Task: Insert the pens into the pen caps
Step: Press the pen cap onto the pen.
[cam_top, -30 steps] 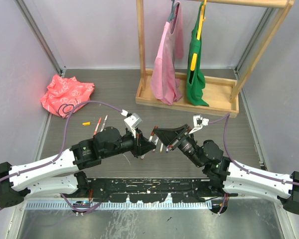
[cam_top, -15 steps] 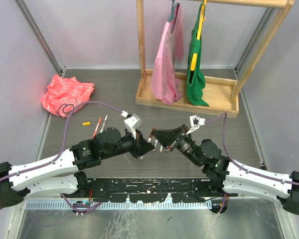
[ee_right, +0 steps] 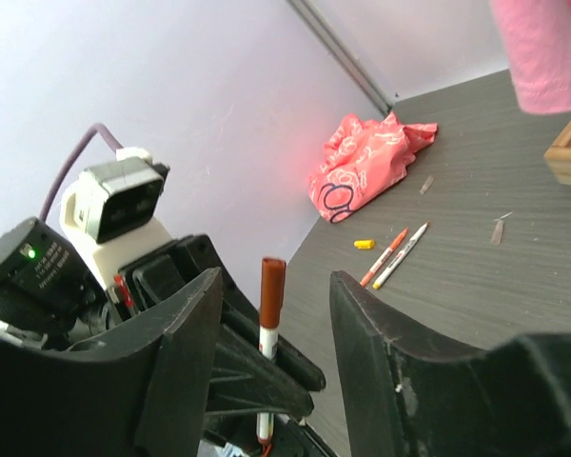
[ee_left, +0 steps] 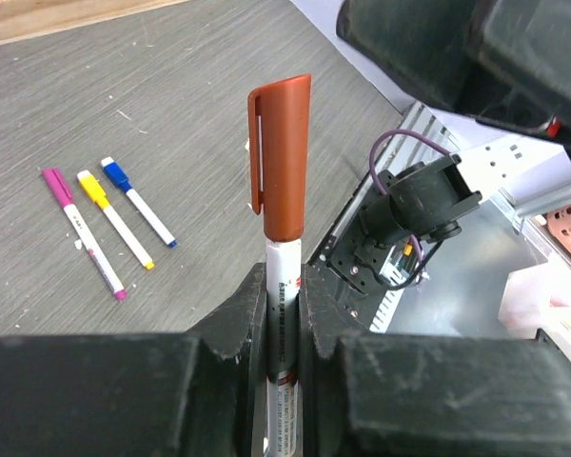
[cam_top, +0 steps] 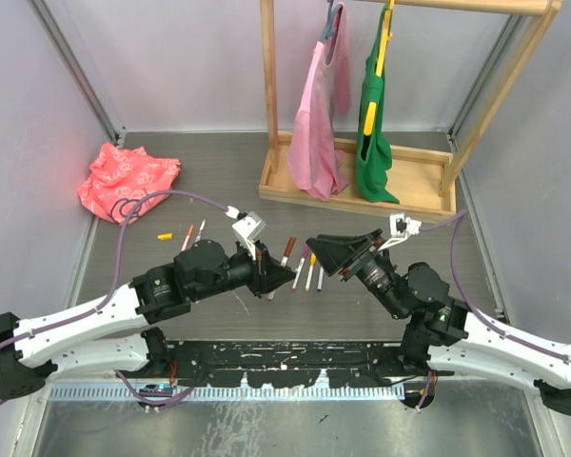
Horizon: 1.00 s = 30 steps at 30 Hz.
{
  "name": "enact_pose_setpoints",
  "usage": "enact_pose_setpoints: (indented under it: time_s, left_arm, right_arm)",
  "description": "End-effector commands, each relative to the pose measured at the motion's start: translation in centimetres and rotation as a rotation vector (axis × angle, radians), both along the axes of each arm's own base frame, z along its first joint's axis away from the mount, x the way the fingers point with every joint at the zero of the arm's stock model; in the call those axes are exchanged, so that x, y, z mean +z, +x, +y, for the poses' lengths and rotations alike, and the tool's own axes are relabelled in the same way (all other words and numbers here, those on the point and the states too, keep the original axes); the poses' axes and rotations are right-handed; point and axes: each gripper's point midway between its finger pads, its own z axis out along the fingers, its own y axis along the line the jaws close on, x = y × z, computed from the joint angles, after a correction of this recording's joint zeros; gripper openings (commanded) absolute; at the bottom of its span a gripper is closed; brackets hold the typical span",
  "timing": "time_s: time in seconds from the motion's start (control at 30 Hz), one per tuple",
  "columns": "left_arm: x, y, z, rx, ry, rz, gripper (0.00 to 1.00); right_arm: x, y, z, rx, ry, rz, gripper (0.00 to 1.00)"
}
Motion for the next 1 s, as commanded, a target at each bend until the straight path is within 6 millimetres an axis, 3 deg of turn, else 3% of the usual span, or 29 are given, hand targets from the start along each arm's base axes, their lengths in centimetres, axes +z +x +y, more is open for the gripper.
enact_pose_setpoints:
  time_s: [0.0,0.33,0.5,0.77,0.97]
  left_arm:
    - [4.0,-0.7,-1.0,-0.065,-0.107,-0.053,0.00]
    - [4.1,-1.6,-1.8,-0.129,-0.117,-0.049,0.00]
    - [4.3,-1.7,-1.8,-0.139,-0.122,-0.054,0.00]
    - [4.2,-1.3,-1.8,-0.118,-0.115,-0.054,0.00]
    - [6.0,-0.1,-1.5,-0.059,-0.124,-0.095,0.00]
  right_arm:
    - [2.7,0.8,-1.0,-0.072,0.028,-0.014,0.57]
    - [3.3,1.1,1.8,-0.018,0.004,-0.008,0.58]
    - [2.5,0.7,2.7,0.022,0.003,0.014,0.56]
    - [2.1,0.0,3.8,0.085,0.012,0.028,0.34]
    - [1.4,-0.1,3.9,0.091,0.005,0.043,0.16]
